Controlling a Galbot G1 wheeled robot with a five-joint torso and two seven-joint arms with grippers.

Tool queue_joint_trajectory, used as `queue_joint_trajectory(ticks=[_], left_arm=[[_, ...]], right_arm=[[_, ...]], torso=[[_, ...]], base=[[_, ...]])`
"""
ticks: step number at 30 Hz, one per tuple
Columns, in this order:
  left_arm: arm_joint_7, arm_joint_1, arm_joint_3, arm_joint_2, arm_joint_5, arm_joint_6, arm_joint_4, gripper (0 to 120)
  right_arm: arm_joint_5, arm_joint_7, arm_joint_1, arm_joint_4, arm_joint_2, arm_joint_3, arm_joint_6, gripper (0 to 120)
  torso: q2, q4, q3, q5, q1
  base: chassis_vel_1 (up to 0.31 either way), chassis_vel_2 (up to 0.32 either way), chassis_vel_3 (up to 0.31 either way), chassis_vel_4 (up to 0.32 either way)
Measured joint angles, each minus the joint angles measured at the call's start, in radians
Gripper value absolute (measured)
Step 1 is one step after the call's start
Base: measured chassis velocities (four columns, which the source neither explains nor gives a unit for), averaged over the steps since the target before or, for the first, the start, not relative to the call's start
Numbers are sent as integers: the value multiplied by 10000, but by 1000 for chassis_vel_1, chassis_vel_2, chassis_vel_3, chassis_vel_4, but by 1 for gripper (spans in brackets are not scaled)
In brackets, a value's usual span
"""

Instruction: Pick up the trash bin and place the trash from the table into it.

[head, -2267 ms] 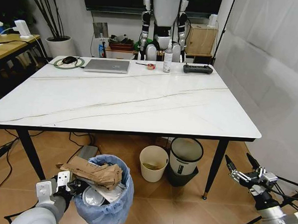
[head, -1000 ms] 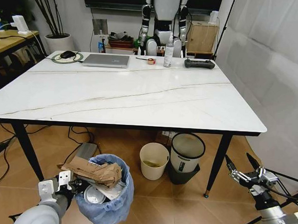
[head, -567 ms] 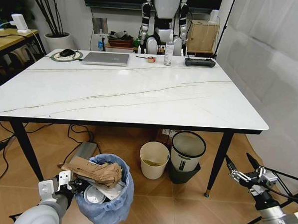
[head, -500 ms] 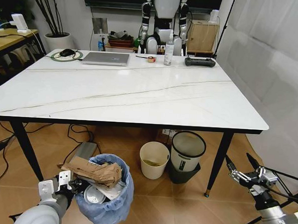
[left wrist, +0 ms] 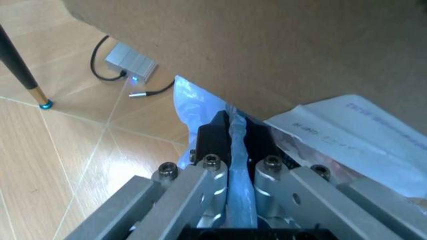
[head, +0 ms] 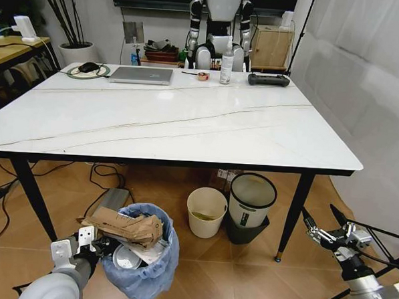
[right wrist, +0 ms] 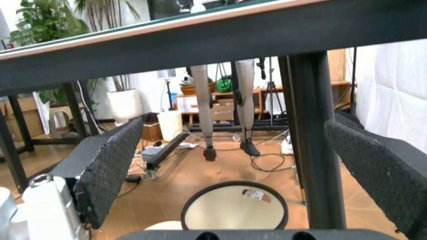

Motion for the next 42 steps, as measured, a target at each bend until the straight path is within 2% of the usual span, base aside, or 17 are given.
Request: queue_joint_trajectory(ticks=[21,37,42], left_arm=[[89,-275,129,-98,-44,1,327,0],[535,-635,328,-244,-60,-263,1167,0],[573,-673,355,-259,-43,-287,1202,0]], right_arm=[[0,0,0,0,0,0,0,100],[0,0,0,0,0,0,0,100],[0,0,0,0,0,0,0,100]], torso=[[-583,0,-363,0,-218],[-1122,0,-683,0,-435],[-1259,0,-773,0,-484]], base=[[0,0,0,0],[0,0,0,0],[0,0,0,0]])
